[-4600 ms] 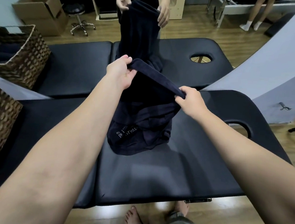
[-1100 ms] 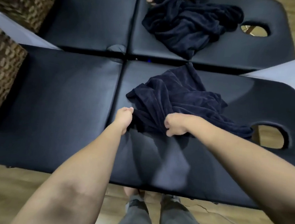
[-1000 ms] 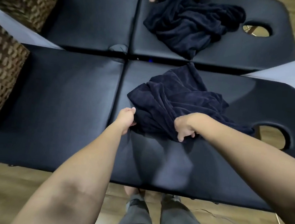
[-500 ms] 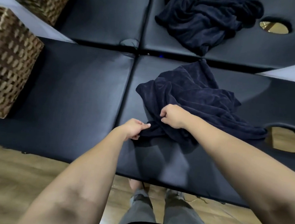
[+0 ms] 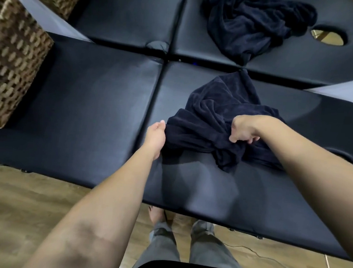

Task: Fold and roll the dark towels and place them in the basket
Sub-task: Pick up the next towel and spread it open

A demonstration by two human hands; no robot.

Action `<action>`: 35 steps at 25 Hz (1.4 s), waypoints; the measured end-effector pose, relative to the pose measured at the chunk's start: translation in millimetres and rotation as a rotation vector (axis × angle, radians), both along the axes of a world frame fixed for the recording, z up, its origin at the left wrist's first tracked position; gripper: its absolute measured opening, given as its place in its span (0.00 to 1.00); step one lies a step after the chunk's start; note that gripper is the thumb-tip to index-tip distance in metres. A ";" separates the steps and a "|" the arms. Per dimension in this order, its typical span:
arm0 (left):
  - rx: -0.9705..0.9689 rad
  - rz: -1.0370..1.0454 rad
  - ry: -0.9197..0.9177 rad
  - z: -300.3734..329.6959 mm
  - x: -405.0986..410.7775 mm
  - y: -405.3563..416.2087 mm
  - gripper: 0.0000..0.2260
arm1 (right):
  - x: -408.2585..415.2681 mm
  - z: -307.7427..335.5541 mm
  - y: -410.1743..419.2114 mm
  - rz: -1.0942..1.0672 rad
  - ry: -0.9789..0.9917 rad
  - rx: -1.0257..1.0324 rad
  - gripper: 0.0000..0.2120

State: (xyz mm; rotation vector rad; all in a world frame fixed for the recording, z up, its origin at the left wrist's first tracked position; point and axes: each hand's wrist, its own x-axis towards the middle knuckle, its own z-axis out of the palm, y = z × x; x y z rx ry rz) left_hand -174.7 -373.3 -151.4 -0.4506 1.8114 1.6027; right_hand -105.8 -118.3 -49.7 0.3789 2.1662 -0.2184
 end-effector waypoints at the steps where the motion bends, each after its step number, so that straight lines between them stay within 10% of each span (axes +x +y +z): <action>1: 0.044 -0.002 -0.018 4.6 0.1 4.9 0.15 | 0.9 -0.5 -0.7 0.034 0.150 -0.037 0.13; 4: 0.149 -0.048 -0.086 28.5 2.2 25.5 0.15 | 1.4 -3.2 -22.0 -0.193 0.638 -0.396 0.20; 7: 0.234 -0.132 -0.101 47.0 -0.5 45.1 0.17 | -10.7 -19.5 -47.9 -0.514 0.687 -0.617 0.22; 15: -0.079 -0.375 -0.085 16.0 20.4 5.3 0.33 | 6.0 -44.8 -54.6 -0.035 0.450 -0.189 0.06; 22: -0.059 -0.548 -0.322 -1.7 54.3 -32.1 0.16 | -17.8 -8.2 -39.7 -1.434 0.873 -0.744 0.05; 26: 0.221 -0.199 -0.398 15.9 40.5 -25.5 0.15 | -2.9 -15.4 -31.8 -0.860 0.899 -0.648 0.18; 29: 0.316 -0.114 -0.393 33.6 22.0 -15.6 0.18 | 4.7 -24.1 -37.5 -0.515 0.878 -0.524 0.09; 35: 0.499 -0.124 -0.340 80.0 7.2 16.9 0.20 | -9.4 2.0 -57.1 -0.942 0.958 -0.821 0.12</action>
